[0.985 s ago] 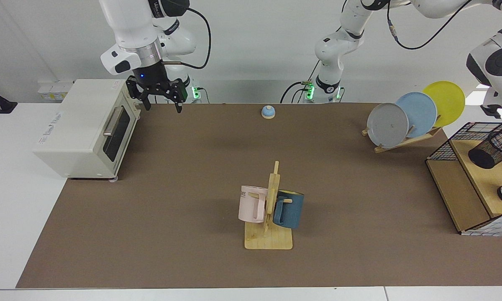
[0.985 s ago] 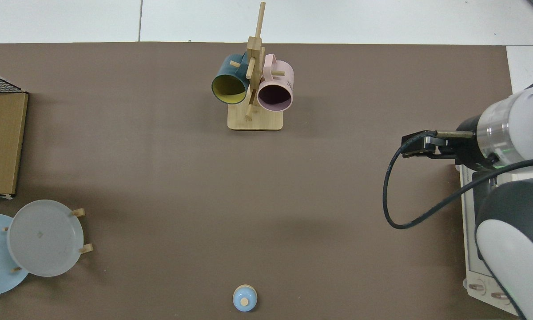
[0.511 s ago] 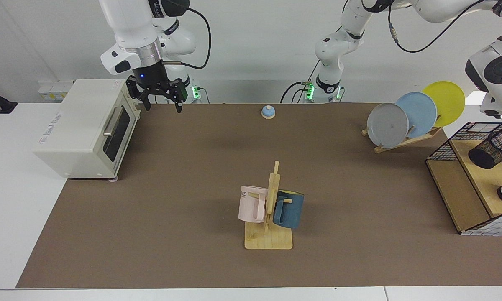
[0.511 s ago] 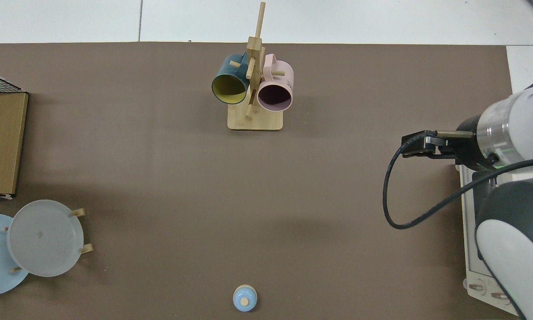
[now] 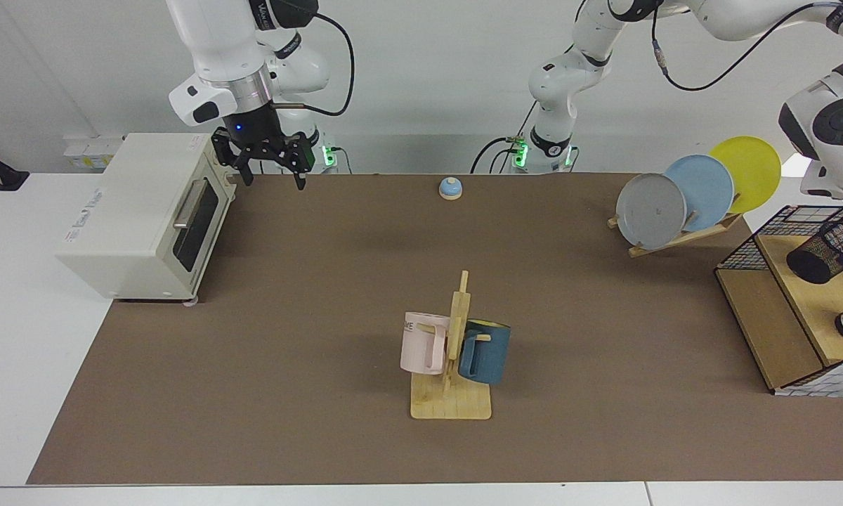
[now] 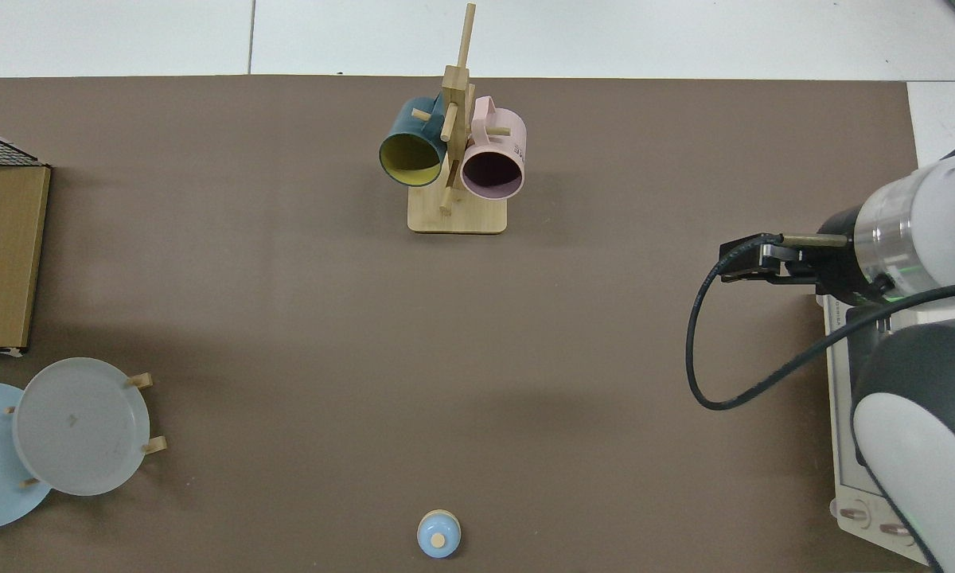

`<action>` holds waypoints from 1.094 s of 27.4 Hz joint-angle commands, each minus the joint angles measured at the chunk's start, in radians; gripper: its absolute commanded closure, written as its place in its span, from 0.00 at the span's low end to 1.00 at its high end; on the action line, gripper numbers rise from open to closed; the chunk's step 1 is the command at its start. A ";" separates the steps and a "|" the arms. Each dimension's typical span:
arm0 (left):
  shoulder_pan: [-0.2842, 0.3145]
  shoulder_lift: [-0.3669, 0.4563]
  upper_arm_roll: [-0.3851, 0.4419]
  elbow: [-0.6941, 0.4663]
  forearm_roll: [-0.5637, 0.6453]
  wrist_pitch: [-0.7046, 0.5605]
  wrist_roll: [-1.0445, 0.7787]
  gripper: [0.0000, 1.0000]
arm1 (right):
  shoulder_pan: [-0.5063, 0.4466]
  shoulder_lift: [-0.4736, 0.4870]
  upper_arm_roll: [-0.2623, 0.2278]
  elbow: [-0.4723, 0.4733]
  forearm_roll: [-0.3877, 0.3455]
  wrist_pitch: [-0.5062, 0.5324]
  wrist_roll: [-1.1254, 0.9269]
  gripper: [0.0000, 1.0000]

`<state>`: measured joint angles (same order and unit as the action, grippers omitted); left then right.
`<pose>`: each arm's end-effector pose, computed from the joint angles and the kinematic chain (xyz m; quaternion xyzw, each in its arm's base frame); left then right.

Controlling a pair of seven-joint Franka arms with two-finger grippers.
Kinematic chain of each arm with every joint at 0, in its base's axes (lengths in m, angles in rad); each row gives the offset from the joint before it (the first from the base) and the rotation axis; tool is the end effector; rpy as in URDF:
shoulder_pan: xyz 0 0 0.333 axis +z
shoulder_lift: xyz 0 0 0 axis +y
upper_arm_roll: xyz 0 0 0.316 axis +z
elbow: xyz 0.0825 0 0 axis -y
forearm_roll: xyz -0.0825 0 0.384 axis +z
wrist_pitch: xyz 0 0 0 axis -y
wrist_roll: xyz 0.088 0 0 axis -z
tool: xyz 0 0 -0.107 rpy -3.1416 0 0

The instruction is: Put markers into pen holder

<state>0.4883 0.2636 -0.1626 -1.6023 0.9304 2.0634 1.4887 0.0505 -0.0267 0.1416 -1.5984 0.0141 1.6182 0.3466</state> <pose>0.6137 0.2640 0.5167 -0.6588 0.6330 0.2552 0.3164 0.5404 0.1077 0.6303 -0.9967 0.0773 -0.0209 0.0111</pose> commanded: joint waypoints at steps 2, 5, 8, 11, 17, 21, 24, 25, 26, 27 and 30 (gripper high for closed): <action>-0.002 -0.017 0.011 -0.021 -0.050 -0.011 0.025 1.00 | -0.015 -0.007 0.009 -0.015 0.014 0.025 0.003 0.00; -0.002 -0.015 0.011 -0.021 -0.051 -0.008 0.038 1.00 | -0.015 -0.007 0.009 -0.015 0.014 0.025 0.005 0.00; 0.000 -0.015 0.011 -0.021 -0.061 -0.006 0.038 1.00 | -0.015 -0.007 0.009 -0.015 0.015 0.023 0.003 0.00; 0.000 -0.014 0.011 -0.022 -0.065 -0.006 0.038 1.00 | -0.015 -0.007 0.009 -0.015 0.015 0.025 0.003 0.00; 0.004 -0.012 0.011 -0.028 -0.090 -0.005 0.070 1.00 | -0.015 -0.007 0.009 -0.015 0.015 0.025 0.003 0.00; 0.003 -0.012 0.020 -0.028 -0.094 -0.003 0.073 1.00 | -0.015 -0.007 0.009 -0.015 0.015 0.025 0.005 0.00; 0.003 -0.012 0.021 -0.028 -0.096 -0.003 0.074 1.00 | -0.015 -0.007 0.009 -0.015 0.014 0.025 0.003 0.00; 0.003 -0.012 0.021 -0.028 -0.096 -0.003 0.074 1.00 | -0.015 -0.007 0.009 -0.015 0.014 0.023 0.003 0.00; 0.003 -0.012 0.021 -0.028 -0.096 -0.003 0.073 1.00 | -0.015 -0.007 0.009 -0.015 0.014 0.025 0.005 0.00; 0.003 -0.012 0.021 -0.028 -0.096 -0.002 0.073 1.00 | -0.015 -0.007 0.009 -0.015 0.014 0.025 0.003 0.00; 0.000 -0.010 0.029 -0.027 -0.097 -0.002 0.074 0.89 | -0.015 -0.007 0.009 -0.015 0.014 0.025 0.003 0.00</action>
<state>0.4891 0.2636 -0.1443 -1.6178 0.8558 2.0619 1.5427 0.0505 -0.0267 0.1416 -1.5984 0.0141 1.6182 0.3466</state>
